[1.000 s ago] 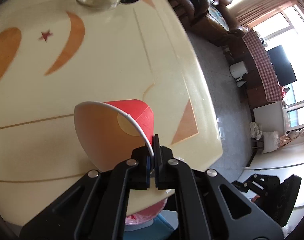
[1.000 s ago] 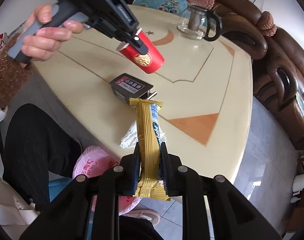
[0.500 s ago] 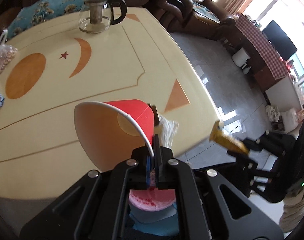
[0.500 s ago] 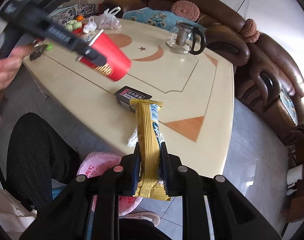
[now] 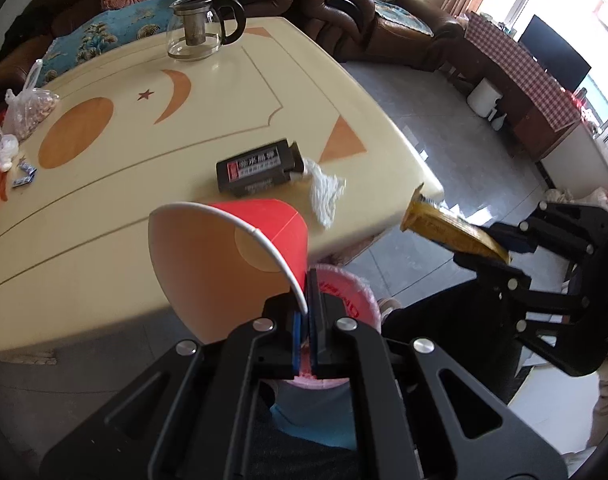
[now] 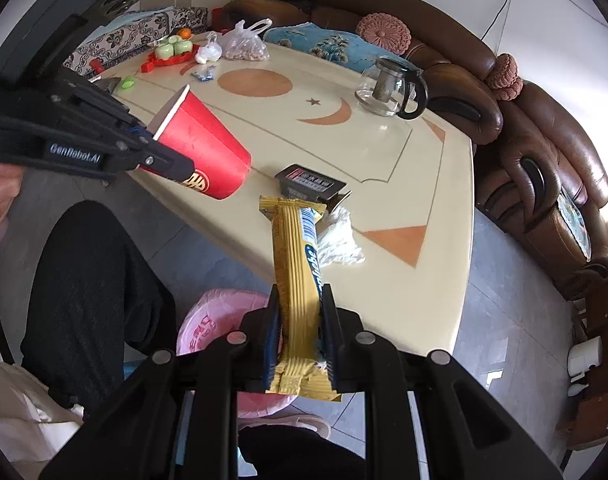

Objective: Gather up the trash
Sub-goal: 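Lift the held cup and candy bar and carry both down over the pink bin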

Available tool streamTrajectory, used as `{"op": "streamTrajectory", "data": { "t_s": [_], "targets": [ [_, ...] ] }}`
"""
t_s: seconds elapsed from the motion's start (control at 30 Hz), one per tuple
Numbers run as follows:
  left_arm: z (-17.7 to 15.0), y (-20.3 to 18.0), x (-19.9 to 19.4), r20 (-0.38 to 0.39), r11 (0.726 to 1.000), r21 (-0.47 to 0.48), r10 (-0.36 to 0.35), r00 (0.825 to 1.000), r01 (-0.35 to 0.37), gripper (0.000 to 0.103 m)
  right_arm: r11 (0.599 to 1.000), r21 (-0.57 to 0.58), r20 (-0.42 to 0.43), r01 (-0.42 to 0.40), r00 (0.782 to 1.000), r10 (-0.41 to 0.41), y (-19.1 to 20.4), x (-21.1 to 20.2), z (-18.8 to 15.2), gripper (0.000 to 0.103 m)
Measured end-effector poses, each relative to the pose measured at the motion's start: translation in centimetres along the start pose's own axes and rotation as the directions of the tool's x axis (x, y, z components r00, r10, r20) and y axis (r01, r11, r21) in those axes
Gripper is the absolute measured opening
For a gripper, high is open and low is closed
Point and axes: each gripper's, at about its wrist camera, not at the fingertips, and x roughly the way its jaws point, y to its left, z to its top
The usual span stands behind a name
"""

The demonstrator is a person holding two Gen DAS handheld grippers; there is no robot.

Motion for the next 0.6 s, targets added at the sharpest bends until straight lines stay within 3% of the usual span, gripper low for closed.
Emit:
{"op": "streamTrajectory", "data": {
  "t_s": [0.3, 0.6],
  "targets": [
    [-4.1, -2.6, 0.8, 0.026, 0.994, 0.065, 0.085, 0.996, -0.086, 0.004, 1.0, -0.016, -0.033, -0.005, 0.999, 0.004, 2.4, 0.3, -2.7, 0.019],
    [-6.4, -4.1, 3.8, -0.043, 0.996, 0.084, 0.017, 0.999, -0.013, 0.004, 0.999, 0.015, -0.08, -0.031, 0.996, 0.032, 3.3, 1.7, -5.1, 0.019]
  ]
}}
